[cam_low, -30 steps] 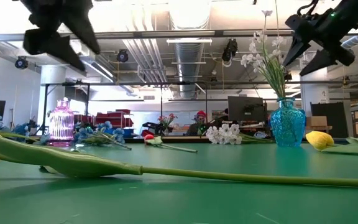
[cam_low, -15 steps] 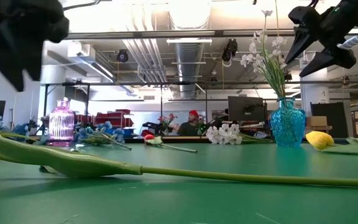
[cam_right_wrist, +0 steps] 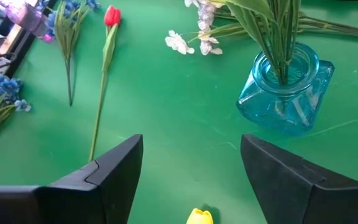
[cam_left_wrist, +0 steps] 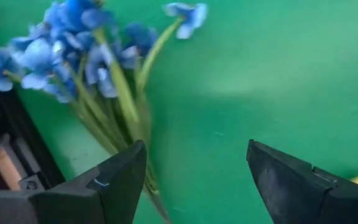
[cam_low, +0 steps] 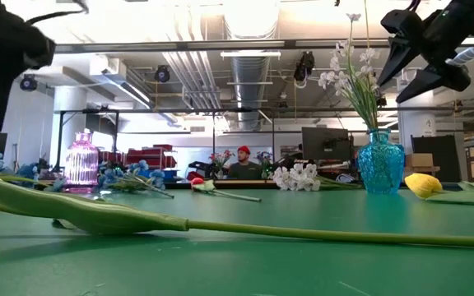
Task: Sort flowers into vase by color
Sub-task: Put the bottom blue flowers into the purple vase, then put the right yellow tulip into the purple vase
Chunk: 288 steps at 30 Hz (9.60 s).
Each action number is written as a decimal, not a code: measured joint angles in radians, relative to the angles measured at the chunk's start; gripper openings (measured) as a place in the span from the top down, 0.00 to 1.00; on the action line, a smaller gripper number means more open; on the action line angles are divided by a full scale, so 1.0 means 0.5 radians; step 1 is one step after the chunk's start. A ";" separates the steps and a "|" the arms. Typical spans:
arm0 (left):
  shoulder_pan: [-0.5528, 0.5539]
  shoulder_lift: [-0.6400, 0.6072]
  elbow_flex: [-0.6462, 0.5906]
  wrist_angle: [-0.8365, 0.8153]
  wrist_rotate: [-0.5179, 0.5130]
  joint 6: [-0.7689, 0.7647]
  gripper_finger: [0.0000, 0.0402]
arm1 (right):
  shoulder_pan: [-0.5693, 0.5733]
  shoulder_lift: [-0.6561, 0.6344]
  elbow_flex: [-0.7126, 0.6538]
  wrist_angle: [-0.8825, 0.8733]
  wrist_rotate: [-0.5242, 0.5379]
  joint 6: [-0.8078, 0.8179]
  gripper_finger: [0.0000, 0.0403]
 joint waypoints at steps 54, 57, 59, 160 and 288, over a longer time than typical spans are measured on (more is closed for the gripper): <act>-0.026 0.346 -0.380 0.344 0.204 -0.056 0.45 | 0.000 0.224 0.000 0.118 0.005 -0.075 0.36; -0.025 0.343 -0.381 0.355 0.201 -0.031 0.54 | 0.000 0.224 0.000 0.118 0.006 -0.076 0.36; -0.025 0.342 -0.381 0.357 0.201 -0.023 0.62 | 0.000 0.224 0.000 0.119 0.006 -0.088 0.36; 1.921 -1.569 -0.935 2.988 -1.995 4.145 1.00 | 0.070 0.225 0.047 0.494 -0.043 -0.336 0.38; -0.113 -0.453 0.062 0.751 -0.719 2.059 0.35 | 1.166 1.637 0.031 -0.027 -0.574 0.760 0.48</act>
